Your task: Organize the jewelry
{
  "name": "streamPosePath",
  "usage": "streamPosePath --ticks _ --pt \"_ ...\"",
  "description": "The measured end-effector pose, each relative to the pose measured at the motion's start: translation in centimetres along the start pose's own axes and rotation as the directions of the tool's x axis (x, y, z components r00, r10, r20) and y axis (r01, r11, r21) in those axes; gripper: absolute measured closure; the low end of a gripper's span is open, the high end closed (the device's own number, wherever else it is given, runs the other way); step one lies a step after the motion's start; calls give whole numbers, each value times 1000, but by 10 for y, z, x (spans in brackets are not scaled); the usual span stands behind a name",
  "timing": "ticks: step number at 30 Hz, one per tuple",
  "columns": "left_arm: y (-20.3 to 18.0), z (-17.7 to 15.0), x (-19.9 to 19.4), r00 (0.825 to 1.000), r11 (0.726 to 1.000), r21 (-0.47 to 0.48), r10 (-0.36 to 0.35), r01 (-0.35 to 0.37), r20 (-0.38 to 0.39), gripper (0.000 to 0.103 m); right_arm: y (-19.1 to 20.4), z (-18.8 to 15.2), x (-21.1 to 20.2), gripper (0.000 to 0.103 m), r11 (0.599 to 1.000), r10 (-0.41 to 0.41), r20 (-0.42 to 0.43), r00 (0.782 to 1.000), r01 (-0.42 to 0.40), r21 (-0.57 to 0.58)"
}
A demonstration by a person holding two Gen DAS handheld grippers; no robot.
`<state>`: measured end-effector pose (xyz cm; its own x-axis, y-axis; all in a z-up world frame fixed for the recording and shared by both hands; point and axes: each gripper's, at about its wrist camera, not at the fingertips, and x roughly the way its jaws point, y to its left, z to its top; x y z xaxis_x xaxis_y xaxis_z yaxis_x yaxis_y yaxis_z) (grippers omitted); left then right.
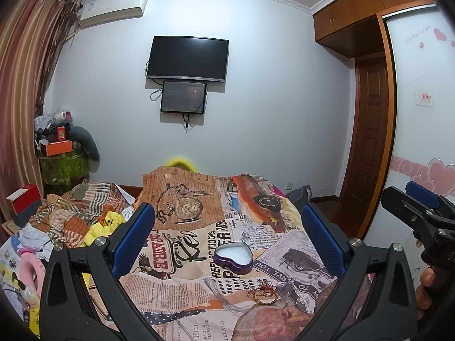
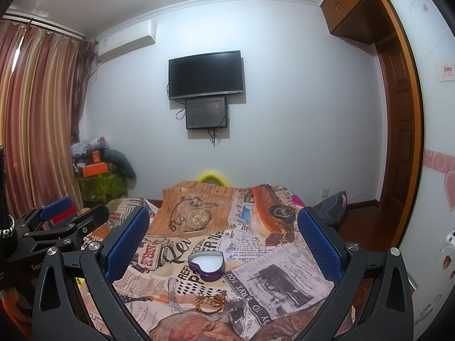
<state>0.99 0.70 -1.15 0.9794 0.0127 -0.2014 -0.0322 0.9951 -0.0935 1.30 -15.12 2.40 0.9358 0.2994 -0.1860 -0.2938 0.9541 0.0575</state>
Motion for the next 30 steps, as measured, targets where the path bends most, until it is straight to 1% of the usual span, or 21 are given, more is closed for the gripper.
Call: streamPosePath --ticks 30 --pt "-4 1 0 1000 1000 5 -4 4 -4 0 -1 3 0 0 1000 2 -3 1000 -2 4"
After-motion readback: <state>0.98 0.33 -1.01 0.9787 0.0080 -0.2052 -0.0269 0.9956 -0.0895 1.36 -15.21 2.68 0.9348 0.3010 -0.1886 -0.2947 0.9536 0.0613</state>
